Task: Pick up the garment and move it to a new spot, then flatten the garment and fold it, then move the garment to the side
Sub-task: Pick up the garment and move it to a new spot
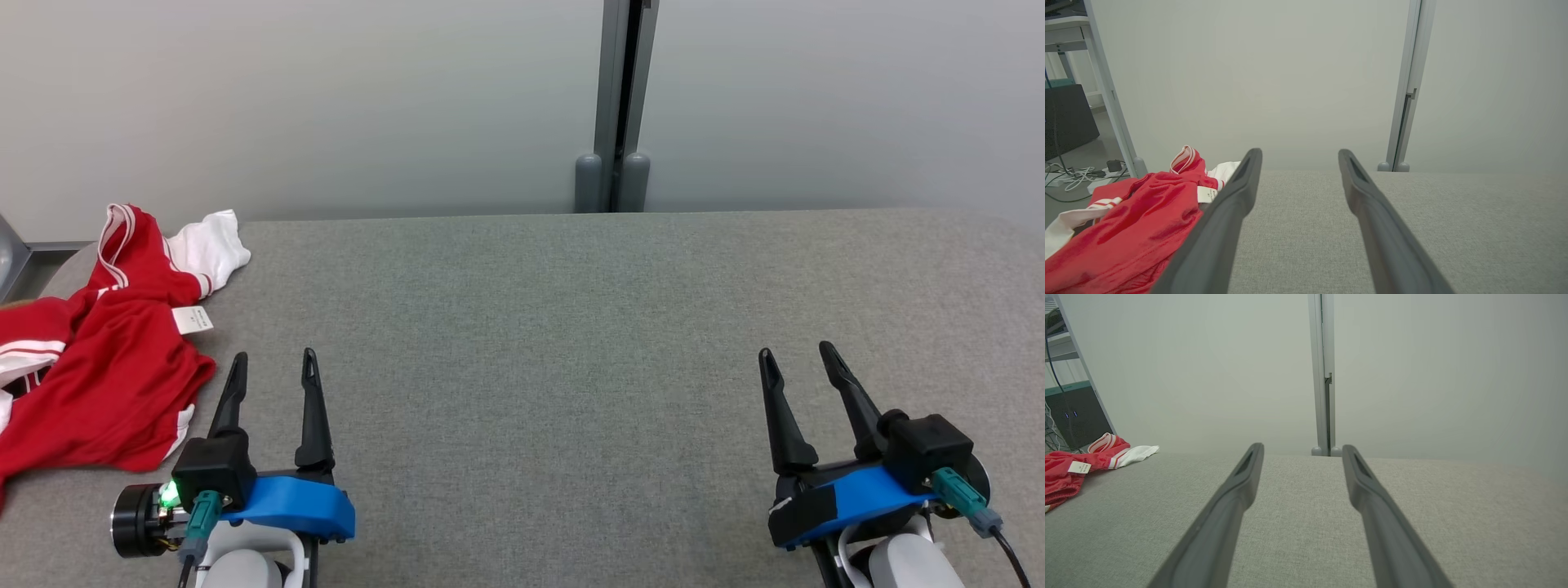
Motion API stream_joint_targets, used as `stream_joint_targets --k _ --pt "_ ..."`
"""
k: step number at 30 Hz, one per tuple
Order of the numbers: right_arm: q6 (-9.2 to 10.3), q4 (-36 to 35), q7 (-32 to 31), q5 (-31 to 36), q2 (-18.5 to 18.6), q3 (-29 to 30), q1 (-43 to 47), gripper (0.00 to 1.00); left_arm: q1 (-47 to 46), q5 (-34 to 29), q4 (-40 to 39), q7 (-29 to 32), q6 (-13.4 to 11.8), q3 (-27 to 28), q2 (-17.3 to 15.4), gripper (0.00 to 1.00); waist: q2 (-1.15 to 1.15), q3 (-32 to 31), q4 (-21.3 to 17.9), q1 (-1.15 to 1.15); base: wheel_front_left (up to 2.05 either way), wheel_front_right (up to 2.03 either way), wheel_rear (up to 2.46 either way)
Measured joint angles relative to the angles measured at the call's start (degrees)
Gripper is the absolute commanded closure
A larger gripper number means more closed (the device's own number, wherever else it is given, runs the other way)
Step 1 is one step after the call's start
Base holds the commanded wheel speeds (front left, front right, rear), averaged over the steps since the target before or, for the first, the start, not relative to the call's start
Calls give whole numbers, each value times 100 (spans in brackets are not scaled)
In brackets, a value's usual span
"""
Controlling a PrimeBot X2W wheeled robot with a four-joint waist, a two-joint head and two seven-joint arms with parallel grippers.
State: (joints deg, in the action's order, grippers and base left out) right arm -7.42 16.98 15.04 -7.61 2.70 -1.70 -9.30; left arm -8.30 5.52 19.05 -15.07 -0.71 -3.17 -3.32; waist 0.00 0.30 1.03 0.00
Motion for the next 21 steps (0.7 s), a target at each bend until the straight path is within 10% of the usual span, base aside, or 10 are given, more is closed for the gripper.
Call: stream_joint_targets --k 21 --pt "0 9 0 -8 3 13 -106 0 -137 -41 -100 0 -27 155 -62 0 0 124 567 0 0 0 0"
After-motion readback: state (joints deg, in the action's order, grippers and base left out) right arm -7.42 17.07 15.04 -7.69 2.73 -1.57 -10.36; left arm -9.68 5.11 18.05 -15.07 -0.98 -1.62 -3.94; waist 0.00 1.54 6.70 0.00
